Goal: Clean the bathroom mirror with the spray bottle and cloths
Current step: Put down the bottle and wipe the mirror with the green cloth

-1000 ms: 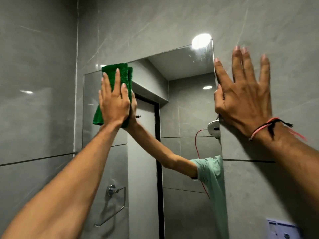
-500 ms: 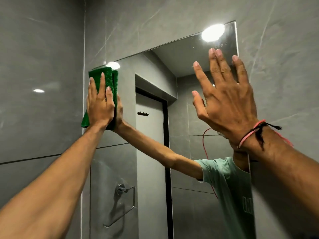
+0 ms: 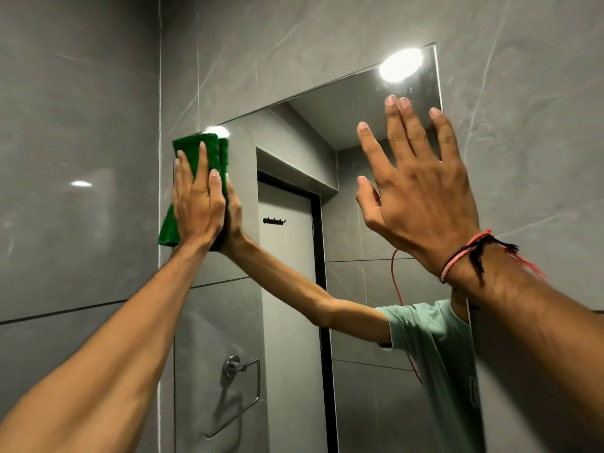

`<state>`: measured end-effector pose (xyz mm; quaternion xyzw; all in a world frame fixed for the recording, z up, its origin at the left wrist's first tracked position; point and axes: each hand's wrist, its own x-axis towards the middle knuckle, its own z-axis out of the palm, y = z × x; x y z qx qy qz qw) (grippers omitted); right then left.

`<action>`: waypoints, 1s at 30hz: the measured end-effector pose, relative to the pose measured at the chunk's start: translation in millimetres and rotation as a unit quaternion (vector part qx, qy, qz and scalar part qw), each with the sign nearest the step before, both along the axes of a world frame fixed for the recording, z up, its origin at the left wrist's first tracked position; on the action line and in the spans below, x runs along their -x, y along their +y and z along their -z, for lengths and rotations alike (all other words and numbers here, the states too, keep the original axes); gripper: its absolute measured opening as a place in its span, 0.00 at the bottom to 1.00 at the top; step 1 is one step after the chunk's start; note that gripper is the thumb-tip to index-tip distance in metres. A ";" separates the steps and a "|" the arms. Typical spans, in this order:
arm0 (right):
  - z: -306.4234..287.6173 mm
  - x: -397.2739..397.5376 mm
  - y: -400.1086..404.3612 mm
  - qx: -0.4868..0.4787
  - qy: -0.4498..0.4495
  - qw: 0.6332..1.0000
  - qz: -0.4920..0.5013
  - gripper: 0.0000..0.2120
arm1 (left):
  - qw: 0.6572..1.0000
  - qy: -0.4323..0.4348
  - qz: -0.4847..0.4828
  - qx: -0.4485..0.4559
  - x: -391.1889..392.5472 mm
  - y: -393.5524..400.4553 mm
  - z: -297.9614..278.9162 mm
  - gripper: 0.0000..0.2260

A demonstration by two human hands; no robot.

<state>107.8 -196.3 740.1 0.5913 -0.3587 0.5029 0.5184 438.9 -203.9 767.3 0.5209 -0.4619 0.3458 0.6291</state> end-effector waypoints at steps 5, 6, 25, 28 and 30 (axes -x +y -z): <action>-2.6 1.9 4.6 0.000 -0.053 0.996 -0.073 0.35 | 0.997 -0.075 0.025 0.009 92.5 2.6 -35.9 0.26; -3.3 1.3 6.0 -0.001 -0.073 0.992 -0.103 0.35 | 0.997 -0.070 0.025 0.011 108.1 3.0 -40.5 0.26; 0.6 107.1 17.3 -0.031 -0.061 0.997 -0.027 0.30 | 0.988 -0.151 0.022 -0.027 299.1 20.9 79.6 0.26; 5.4 106.4 17.7 -0.036 -0.056 0.997 -0.033 0.29 | 0.993 -0.111 0.032 -0.029 262.1 19.4 82.6 0.26; 7.3 106.8 16.7 -0.034 -0.054 0.997 -0.033 0.29 | 0.995 -0.086 0.024 -0.036 226.7 18.4 86.3 0.27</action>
